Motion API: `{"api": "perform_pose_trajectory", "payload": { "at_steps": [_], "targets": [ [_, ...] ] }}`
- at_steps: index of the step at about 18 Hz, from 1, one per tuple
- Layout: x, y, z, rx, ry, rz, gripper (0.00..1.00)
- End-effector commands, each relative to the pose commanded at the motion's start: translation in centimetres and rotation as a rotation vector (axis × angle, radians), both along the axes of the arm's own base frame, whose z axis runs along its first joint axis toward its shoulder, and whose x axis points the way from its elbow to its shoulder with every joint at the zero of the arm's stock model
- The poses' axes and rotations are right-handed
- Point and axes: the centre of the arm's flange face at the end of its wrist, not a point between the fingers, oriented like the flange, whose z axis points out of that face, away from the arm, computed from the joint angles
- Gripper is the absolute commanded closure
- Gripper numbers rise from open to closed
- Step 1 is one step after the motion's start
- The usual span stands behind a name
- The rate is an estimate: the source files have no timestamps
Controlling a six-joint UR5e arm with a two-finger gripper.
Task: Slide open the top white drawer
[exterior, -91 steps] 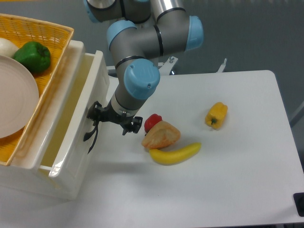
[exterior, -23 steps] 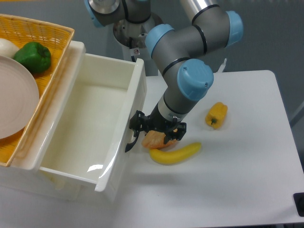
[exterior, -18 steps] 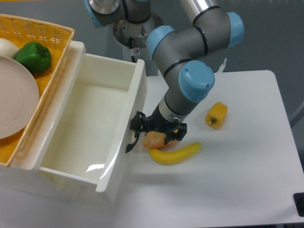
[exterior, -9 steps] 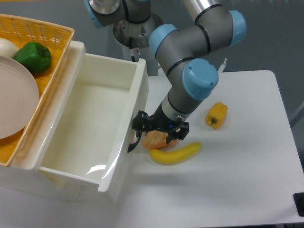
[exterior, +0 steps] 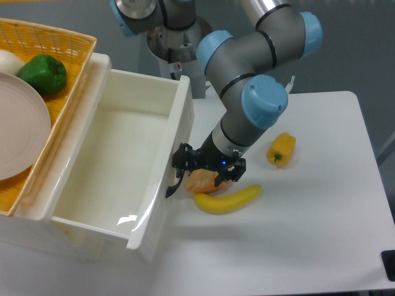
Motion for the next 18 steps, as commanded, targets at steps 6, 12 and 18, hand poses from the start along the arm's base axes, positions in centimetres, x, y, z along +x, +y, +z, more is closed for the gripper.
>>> {"api": "perform_pose_trajectory", "payload": {
  "at_steps": [6, 12, 18],
  "targets": [
    [0.19, -0.05, 0.11, 0.001, -0.012, 0.0, 0.0],
    [0.29, -0.36, 0.01, -0.001, -0.05, 0.009, 0.0],
    [0.26, -0.59, 0.61, 0.017, -0.057, 0.018, 0.0]
  ]
}}
